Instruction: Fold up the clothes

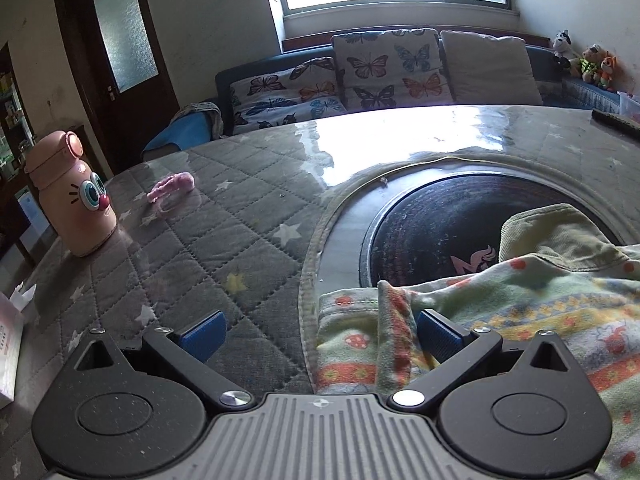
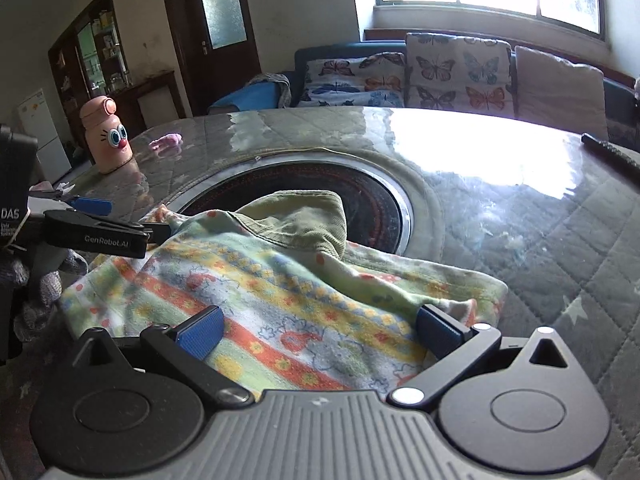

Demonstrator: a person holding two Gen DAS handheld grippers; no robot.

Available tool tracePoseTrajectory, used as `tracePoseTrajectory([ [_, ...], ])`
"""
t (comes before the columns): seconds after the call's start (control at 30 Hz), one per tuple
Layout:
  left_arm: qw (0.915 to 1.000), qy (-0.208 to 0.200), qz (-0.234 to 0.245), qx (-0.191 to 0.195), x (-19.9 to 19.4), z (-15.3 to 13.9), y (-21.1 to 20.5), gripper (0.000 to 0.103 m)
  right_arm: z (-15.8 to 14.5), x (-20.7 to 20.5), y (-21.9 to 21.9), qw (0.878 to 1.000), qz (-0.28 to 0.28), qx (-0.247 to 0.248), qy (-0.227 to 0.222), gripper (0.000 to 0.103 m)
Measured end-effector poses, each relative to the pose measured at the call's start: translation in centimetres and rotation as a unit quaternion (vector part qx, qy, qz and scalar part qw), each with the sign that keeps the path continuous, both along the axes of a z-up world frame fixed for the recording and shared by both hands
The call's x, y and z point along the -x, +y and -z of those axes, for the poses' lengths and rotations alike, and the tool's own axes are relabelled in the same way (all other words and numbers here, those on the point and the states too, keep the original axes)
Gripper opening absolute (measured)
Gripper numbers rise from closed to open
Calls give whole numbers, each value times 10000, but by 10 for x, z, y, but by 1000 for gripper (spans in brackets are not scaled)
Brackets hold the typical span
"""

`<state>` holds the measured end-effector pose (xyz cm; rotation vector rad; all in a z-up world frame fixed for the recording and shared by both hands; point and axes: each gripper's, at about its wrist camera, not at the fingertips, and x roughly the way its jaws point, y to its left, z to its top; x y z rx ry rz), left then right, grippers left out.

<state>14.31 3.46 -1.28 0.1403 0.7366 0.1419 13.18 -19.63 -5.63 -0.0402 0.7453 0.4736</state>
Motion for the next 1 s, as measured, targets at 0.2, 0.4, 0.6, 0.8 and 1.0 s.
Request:
tracePoseTrajectory([
  [0.2,10000,-54,-26,36,9,-7,5,103,-10,13,12,9995,-104,175,-226,103],
  [0.4,9997,-123,-27,189,20,-15,16,103,-22,34,44,9954,-722,349,-520,103],
  [0.6,9989,-136,-169,407,29,-20,36,103,-25,52,86,9865,-1409,520,-650,103],
  [0.8,9967,-128,-195,782,40,-23,52,103,-23,71,130,9716,-2094,773,-787,92],
  [1.0,9920,-75,4,1257,52,-26,59,103,-16,80,162,9560,-2574,1089,-886,68],
])
